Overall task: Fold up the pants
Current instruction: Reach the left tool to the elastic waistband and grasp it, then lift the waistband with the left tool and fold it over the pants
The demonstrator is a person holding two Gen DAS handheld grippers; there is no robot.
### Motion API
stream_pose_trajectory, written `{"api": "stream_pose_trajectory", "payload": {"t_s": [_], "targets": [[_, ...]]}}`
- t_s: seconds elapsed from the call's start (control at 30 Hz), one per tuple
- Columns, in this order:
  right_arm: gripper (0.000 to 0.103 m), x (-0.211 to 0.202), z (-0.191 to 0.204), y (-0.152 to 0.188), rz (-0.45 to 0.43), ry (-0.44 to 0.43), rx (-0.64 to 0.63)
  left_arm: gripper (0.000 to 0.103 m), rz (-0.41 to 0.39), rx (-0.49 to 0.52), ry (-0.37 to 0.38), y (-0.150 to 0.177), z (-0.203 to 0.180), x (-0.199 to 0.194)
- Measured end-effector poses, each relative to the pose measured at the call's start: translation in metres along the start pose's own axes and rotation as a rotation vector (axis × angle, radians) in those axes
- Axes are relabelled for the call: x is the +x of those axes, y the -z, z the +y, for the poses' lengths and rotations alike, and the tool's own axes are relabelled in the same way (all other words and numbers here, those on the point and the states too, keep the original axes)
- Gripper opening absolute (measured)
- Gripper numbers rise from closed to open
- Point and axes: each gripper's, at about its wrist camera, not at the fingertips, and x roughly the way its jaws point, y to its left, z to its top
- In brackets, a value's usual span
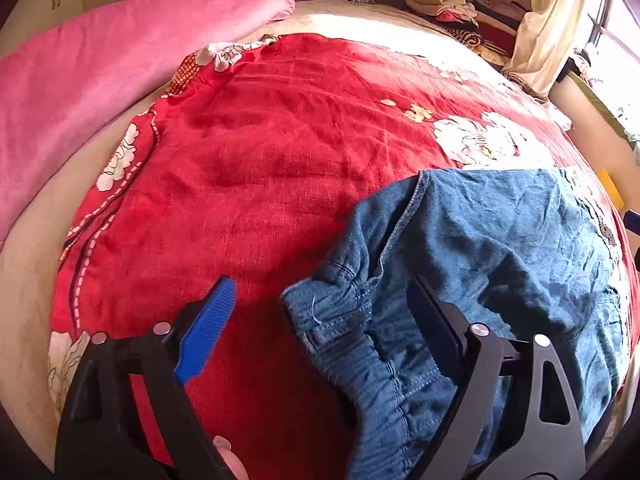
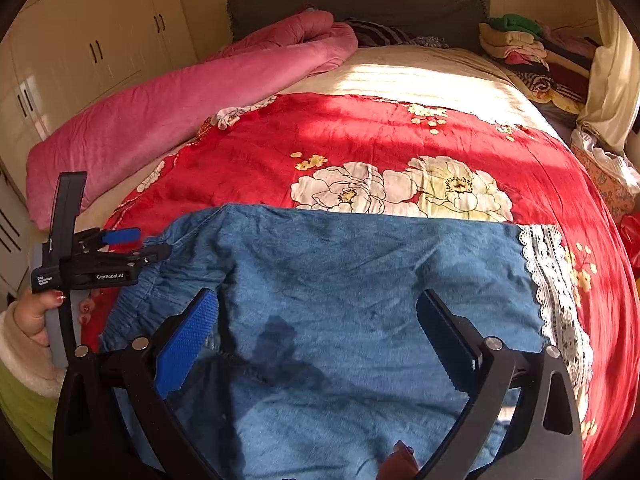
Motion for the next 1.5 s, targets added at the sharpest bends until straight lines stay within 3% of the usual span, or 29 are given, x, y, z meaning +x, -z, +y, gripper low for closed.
{"api": "stream_pose_trajectory", "payload": {"t_s": [0.13, 0.23, 0.3, 0.57, 0.73, 0.83, 0.87, 0.93, 1.0, 1.07, 1.33, 1.5], "targets": [[0.099, 0.03, 0.0, -0.02, 0.046, 0.0, -0.068, 0.061, 0.021, -0.01, 0.042, -0.002, 0.005, 0.02], [0.099, 0.051, 0.004, -0.035, 0.06, 0.002, -0.133, 0.036, 0.002, -0.013, 0.096, -0.003, 0.006, 0.023], [0.099, 0.069, 0.007, -0.044, 0.088, -0.04, -0.175, 0.028, -0.012, -0.005, 0.118, -0.003, 0.007, 0.022], [0.099, 0.139, 0.025, -0.065, 0.197, -0.057, -0.359, 0.024, -0.077, 0.013, 0.171, -0.008, 0.006, 0.005], [0.099, 0.169, 0.039, -0.069, 0.282, -0.109, -0.519, 0.024, -0.111, 0.026, 0.172, -0.01, 0.006, -0.006], [0.098, 0.179, 0.043, -0.068, 0.319, -0.15, -0.545, 0.024, -0.12, 0.028, 0.18, -0.01, 0.006, -0.009], [0.093, 0.178, 0.042, -0.068, 0.324, -0.169, -0.544, 0.024, -0.122, 0.032, 0.177, -0.01, 0.006, -0.01], [0.067, 0.17, 0.043, -0.067, 0.309, -0.228, -0.535, 0.024, -0.123, 0.039, 0.173, -0.009, 0.005, -0.009], [0.022, 0.159, 0.046, -0.064, 0.293, -0.255, -0.535, 0.024, -0.125, 0.035, 0.171, -0.009, 0.006, -0.009], [0.007, 0.146, 0.048, -0.06, 0.254, -0.228, -0.538, 0.024, -0.129, 0.031, 0.173, -0.009, 0.007, -0.01], [0.003, 0.051, 0.042, -0.042, 0.047, -0.19, -0.416, 0.024, -0.203, 0.072, 0.18, -0.004, 0.003, -0.033], [0.003, -0.007, 0.052, -0.013, -0.034, -0.202, -0.379, 0.024, -0.288, 0.199, 0.151, 0.013, -0.014, -0.061]]}}
